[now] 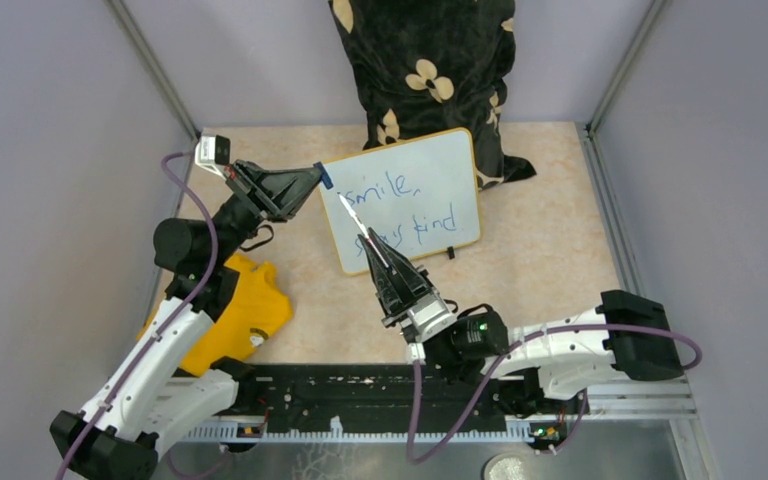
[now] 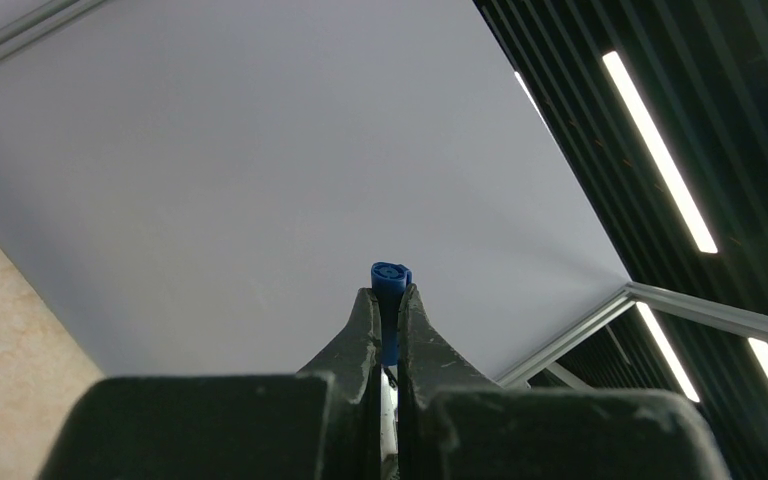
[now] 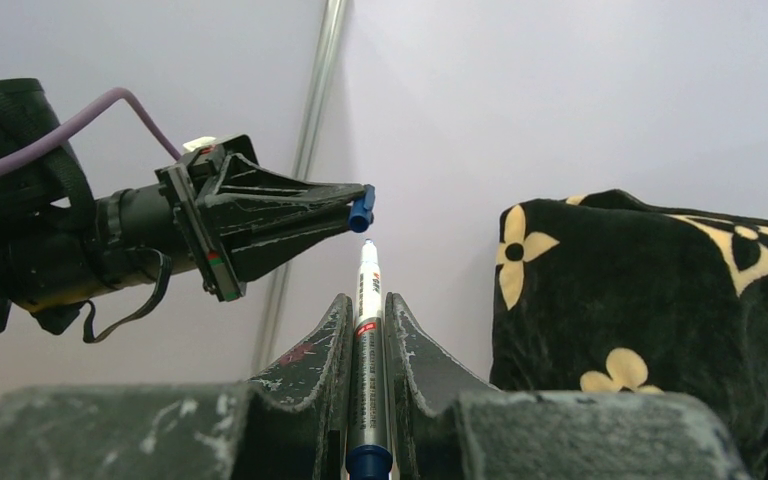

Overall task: Write a sentence on the whiteboard
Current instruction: Close the whiteboard marker at the center of the board.

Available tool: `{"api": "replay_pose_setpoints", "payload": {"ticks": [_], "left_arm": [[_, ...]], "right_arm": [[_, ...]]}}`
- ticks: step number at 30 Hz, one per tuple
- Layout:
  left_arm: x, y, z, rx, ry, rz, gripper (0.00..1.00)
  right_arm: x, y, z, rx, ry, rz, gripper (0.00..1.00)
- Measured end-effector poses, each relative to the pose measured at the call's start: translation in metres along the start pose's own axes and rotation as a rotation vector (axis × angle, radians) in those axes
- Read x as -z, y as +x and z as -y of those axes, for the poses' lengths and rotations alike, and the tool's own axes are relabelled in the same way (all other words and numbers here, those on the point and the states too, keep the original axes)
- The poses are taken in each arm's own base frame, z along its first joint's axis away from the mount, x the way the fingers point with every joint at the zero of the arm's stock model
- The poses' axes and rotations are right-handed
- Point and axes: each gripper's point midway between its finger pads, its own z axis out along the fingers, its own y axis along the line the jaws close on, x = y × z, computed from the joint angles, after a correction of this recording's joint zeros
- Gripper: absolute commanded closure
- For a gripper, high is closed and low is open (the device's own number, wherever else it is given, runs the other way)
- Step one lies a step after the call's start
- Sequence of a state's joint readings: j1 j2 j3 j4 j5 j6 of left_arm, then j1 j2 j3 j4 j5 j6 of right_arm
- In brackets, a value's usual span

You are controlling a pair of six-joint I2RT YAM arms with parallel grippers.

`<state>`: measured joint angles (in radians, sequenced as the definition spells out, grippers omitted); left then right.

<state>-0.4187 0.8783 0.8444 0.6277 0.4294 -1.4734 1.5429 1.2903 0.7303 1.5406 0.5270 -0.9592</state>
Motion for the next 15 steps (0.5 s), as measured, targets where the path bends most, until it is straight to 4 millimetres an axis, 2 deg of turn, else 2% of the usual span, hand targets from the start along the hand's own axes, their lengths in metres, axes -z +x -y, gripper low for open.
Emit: {"api": "replay_pose_setpoints", "payload": {"ticks": [7,15], "left_arm": [[0.0030,0.0015,0.0077,-0.007,0.017,-0.003,1.00],[0.0033,0.0021,0.0069,-0.007,0.015,-0.006,1.00]], "right_arm": [[-0.0034,-0.0008,0.0040,-0.015,0.018,-0.001,1.00],[-0.0034,-0.0007,0.0035,-0.022,0.017,-0.001,1.00]]}}
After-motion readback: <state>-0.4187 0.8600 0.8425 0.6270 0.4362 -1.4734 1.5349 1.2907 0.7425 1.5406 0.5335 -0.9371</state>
